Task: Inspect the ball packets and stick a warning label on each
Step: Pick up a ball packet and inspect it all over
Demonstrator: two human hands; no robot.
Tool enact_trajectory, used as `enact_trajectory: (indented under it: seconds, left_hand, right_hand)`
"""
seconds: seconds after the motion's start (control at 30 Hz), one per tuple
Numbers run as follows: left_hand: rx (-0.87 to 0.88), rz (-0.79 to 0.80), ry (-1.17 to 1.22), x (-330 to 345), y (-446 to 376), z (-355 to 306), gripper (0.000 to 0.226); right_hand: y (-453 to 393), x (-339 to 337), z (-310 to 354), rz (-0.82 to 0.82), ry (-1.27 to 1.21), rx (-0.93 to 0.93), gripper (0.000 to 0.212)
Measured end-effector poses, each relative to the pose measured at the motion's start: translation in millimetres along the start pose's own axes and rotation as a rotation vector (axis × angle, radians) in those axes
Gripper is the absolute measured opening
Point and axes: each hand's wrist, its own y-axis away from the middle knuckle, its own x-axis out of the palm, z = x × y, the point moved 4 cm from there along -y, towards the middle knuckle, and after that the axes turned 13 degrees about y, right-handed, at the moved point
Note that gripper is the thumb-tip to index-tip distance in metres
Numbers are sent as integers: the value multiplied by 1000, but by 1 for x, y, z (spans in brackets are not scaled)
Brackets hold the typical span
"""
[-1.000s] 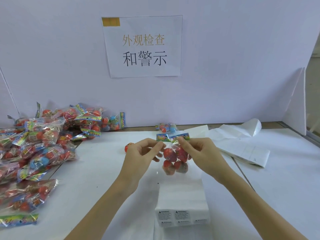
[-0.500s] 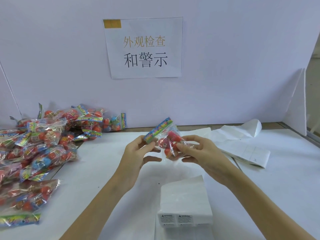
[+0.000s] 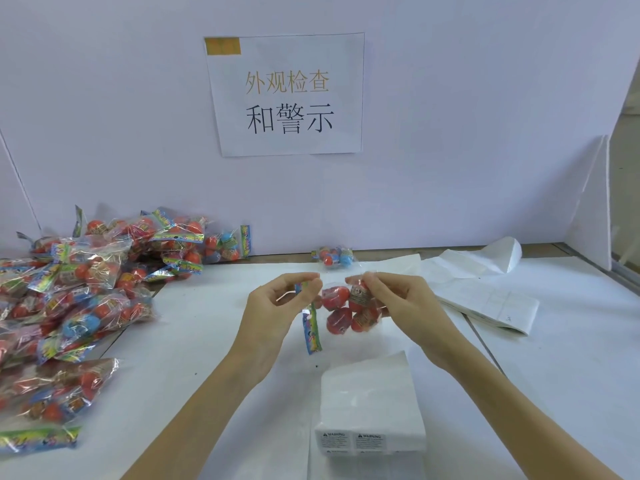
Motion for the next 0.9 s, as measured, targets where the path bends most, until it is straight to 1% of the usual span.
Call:
enact_trajectory:
  seconds: [0.1,0.2,0.3,0.37,0.47,0.53,0.63,0.7,0.77,0.8,0.83,0.9]
  left_hand:
    - [-4,-13,-46,0,-2,1,13]
    - [-41,-13,79,0,-3,0,21]
    - [-86,4,153,2,-3,0,20]
    - [-98,-41,158,0,-3,3,24]
    - [-94,-119,183,-6,-4,5,23]
    - [-111,-131,213,-8,-5,3,21]
    - [-116,-79,156,-6,-5,2,13]
    - [-121,-26,84,-4,-4,1,17]
    - [-131,58,67,1,-2,2,29]
    - [-123,97,45,4,-1,2,31]
    - [-106,114,10,6,0,2,28]
    - [-69,86,-36,7,0,3,19]
  right_hand:
    - [-1,-3,2,5,-61,-9,30]
    - [0,-2,6,71,-180,19,31]
    - [1,2,6,90,-231,48,33]
    - [2,6,7,121,-235,48,35]
    - [4,10,5,234,-206,73,37]
    - [3,9,2,235,-211,95,33]
    - [0,4,0,157,-205,96,26]
    - [-1,0,1,130,-192,70,21]
    - [0,0,3,153,-142,34,22]
    - [0,2,4,174,-115,16,25]
    - [1,4,4,193,-87,2,27]
    - [2,7,4,199,-30,-12,27]
